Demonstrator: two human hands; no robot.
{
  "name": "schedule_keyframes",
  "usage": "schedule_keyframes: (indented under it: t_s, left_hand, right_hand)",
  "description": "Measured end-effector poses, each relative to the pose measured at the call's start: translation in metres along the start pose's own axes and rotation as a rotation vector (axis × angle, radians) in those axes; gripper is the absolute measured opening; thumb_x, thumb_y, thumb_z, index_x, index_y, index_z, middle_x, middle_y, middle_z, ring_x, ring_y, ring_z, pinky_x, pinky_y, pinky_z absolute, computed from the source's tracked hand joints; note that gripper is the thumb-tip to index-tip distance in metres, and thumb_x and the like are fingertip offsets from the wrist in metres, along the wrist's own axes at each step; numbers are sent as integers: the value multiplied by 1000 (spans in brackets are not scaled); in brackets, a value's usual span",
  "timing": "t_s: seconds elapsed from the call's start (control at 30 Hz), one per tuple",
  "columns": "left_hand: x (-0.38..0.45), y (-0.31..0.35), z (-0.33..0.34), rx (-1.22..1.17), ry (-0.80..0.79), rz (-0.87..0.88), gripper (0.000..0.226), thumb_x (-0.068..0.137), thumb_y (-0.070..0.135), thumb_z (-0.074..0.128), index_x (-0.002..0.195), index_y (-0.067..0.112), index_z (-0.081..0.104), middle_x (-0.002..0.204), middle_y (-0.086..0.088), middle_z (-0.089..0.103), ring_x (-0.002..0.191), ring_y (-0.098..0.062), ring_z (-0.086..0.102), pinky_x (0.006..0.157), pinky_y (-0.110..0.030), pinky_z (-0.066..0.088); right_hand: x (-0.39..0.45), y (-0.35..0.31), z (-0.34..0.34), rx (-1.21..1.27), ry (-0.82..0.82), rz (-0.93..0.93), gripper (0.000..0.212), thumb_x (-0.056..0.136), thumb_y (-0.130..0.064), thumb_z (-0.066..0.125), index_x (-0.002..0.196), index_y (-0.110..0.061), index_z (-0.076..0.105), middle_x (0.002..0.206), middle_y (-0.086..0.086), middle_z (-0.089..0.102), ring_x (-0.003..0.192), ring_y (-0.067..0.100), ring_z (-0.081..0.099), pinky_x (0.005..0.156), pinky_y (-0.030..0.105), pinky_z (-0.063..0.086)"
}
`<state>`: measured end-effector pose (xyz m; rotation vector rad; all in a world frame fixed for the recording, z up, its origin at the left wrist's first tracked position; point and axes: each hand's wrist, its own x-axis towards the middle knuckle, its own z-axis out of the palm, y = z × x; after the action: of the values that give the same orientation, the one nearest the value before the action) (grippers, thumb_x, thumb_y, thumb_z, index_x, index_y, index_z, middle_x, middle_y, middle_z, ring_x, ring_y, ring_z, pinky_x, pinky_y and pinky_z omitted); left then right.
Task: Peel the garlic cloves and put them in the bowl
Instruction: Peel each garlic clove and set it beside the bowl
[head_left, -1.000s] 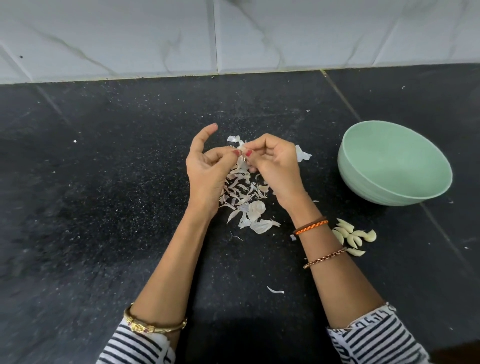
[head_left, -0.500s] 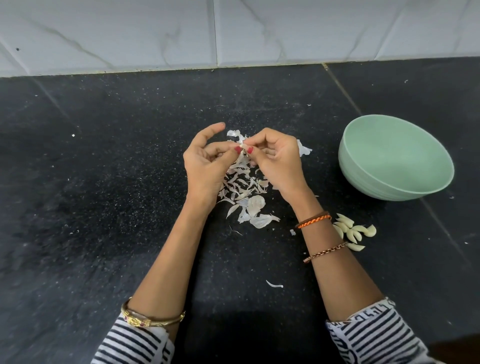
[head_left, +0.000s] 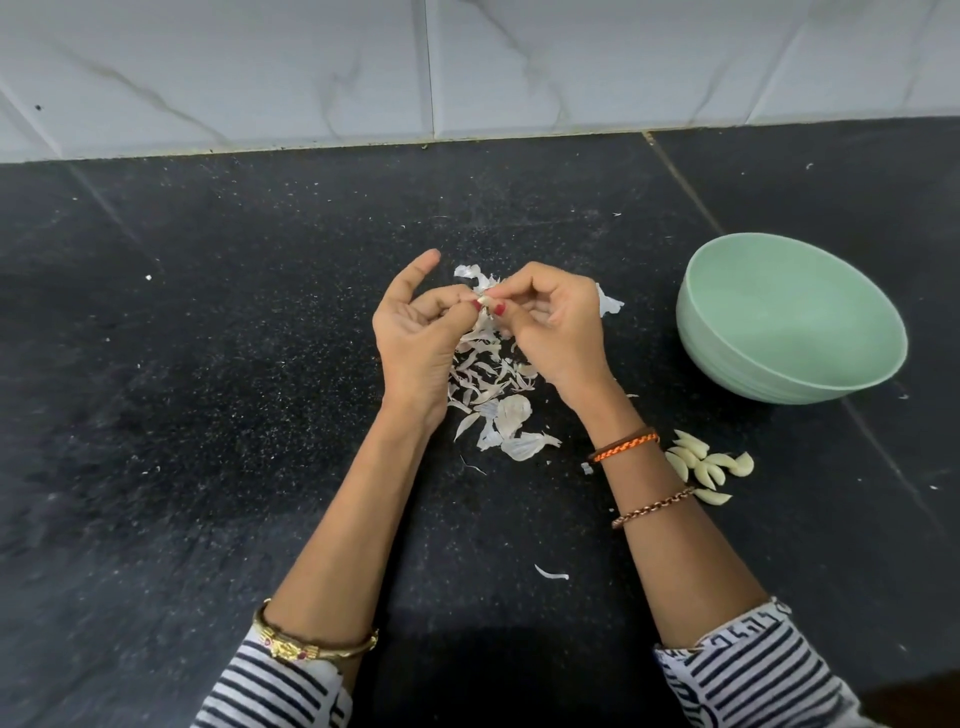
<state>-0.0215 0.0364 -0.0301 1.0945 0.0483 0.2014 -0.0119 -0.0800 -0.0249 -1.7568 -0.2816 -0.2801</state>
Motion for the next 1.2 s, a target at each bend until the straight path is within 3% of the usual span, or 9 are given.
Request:
schedule_keyframes:
  t_s: [0.13, 0.23, 0.3, 0.4, 0.6, 0.83, 1.03, 1.2]
  left_hand:
    - [-1, 0, 2, 19, -1, 21, 46, 79, -22, 52, 110, 13, 47, 59, 3, 65, 55, -5, 60, 68, -17, 50]
    - [0, 1, -1, 100, 40, 59, 37, 81, -19, 49, 102, 11, 54, 53, 8, 60, 50, -2, 54, 65, -15, 48]
    - [-1, 2, -2, 211, 31, 89, 26, 84, -10, 48, 87, 12, 61, 59, 12, 59, 53, 2, 51, 59, -11, 44]
    - [-4, -1, 1, 356, -5, 89, 28, 86, -2, 52, 68, 15, 65, 63, 9, 59, 59, 0, 49, 57, -14, 40]
    - [0, -7, -8, 468, -69, 176, 18, 85, 2, 63, 86, 20, 66, 73, 6, 61, 66, -3, 52, 66, -20, 46]
    - [0, -4, -6, 378, -59, 91, 18, 82, -4, 65, 86, 14, 64, 77, -1, 66, 66, -1, 62, 64, -14, 51]
    - [0, -3, -7, 348, -79, 117, 22, 81, -10, 62, 86, 11, 64, 71, 5, 67, 64, -2, 64, 63, -14, 51]
    - [2, -5, -9, 353, -92, 114, 24, 79, -12, 63, 84, 11, 64, 65, 8, 69, 62, -2, 65, 62, -15, 51]
  right_hand:
    - [-1, -9, 2, 232, -5, 197, 26, 83, 11, 56, 75, -12, 64, 60, -4, 59, 54, 1, 56, 52, 14, 46]
    - [2, -10, -3, 487, 124, 345, 25, 86, 11, 51, 79, -10, 63, 62, -5, 58, 56, 2, 53, 54, 15, 44]
    - [3, -10, -7, 456, 138, 380, 22, 88, 7, 51, 82, -10, 63, 65, -5, 58, 61, 3, 54, 57, 15, 46]
    - [2, -8, -8, 358, 44, 425, 18, 91, 1, 50, 84, -11, 62, 76, -1, 60, 68, 5, 58, 64, 17, 49]
    - [0, -7, -11, 169, -37, 346, 16, 93, -1, 50, 89, -12, 62, 78, 0, 65, 68, 2, 61, 66, 16, 52]
    - [0, -6, -8, 18, -37, 285, 12, 88, 0, 58, 90, -6, 68, 73, 2, 66, 63, 0, 62, 63, 14, 52]
    - [0, -5, -7, 2, -28, 262, 11, 86, 0, 61, 95, -4, 66, 71, 0, 67, 61, 0, 63, 58, 12, 49]
    - [1, -2, -9, -46, -30, 197, 8, 83, 1, 64, 86, -4, 69, 69, -1, 66, 60, -2, 63, 59, 12, 50]
